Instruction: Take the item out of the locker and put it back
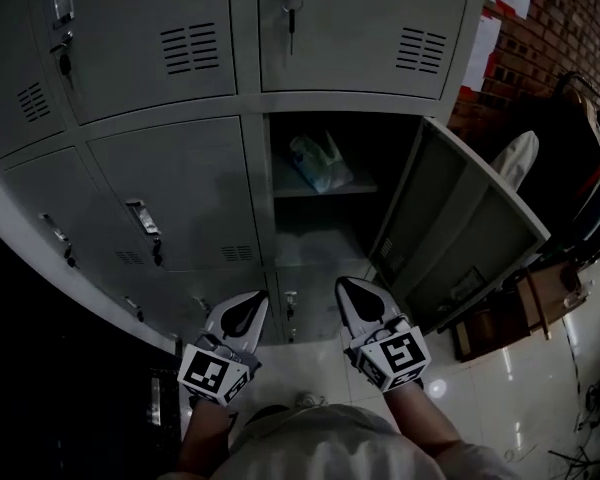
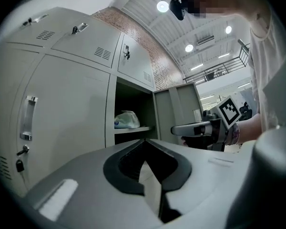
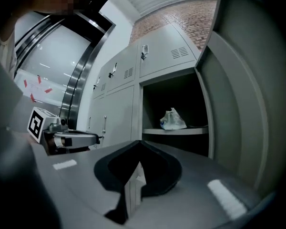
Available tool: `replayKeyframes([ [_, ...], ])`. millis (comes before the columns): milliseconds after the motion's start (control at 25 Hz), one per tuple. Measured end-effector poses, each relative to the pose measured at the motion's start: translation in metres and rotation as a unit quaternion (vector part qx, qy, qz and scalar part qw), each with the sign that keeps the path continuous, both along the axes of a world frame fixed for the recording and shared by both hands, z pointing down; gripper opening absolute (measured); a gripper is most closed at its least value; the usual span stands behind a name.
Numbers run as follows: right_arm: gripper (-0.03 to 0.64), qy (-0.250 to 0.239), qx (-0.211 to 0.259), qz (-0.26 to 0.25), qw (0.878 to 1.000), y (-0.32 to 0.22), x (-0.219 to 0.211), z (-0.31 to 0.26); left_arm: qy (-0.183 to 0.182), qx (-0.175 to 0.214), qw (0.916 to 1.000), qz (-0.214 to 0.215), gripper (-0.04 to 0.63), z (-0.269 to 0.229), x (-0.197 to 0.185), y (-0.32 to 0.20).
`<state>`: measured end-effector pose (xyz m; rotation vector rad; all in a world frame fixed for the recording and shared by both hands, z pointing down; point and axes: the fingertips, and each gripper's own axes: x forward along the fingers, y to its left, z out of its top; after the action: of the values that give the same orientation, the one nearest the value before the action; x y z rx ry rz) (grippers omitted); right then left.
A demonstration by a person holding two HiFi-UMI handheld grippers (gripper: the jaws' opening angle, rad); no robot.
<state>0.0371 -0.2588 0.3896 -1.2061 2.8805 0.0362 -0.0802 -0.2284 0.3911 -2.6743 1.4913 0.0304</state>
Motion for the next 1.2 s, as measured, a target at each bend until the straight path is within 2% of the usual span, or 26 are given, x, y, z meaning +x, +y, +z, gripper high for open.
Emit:
replayKeyframes([
  [440,0.000,-0.003,0.005,0.019,1.000,-0.063,-0.025,-0.023,-0.010,-0.015,0.9987,0.047,0.002,0.002,-0.003,-0.047],
  [480,0.051,-0.001,0.007,0.016,1.000,-0.072,-0.029,-0.029,-0.009,-0.015,0.9986,0.051,0.002,0.002,-0.003,-0.050],
  [560,0.211,0.012,0.022,0.013,1.000,-0.095,-0.037,-0.044,-0.010,-0.017,0.9981,0.058,0.002,0.003,-0.003,-0.054],
  [680,0.313,0.037,0.059,0.032,0.997,-0.138,-0.043,-0.064,-0.017,-0.018,0.9971,0.072,0.002,0.005,-0.002,-0.055],
  [800,0.372,0.036,0.062,0.054,0.996,-0.175,-0.043,-0.080,-0.029,-0.018,0.9953,0.091,0.002,0.004,0.002,-0.056],
  [1080,0.374,0.075,0.017,0.065,0.995,-0.218,-0.046,-0.070,-0.017,-0.023,0.9961,0.084,0.002,0.002,-0.007,-0.071],
  [1160,0.305,0.097,0.007,0.069,0.993,-0.223,-0.047,-0.063,-0.012,-0.029,0.9955,0.089,0.002,0.002,-0.007,-0.073],
  [1200,0.250,0.109,0.006,0.075,0.991,-0.225,-0.046,-0.060,-0.009,-0.029,0.9954,0.090,0.002,0.002,-0.008,-0.074],
])
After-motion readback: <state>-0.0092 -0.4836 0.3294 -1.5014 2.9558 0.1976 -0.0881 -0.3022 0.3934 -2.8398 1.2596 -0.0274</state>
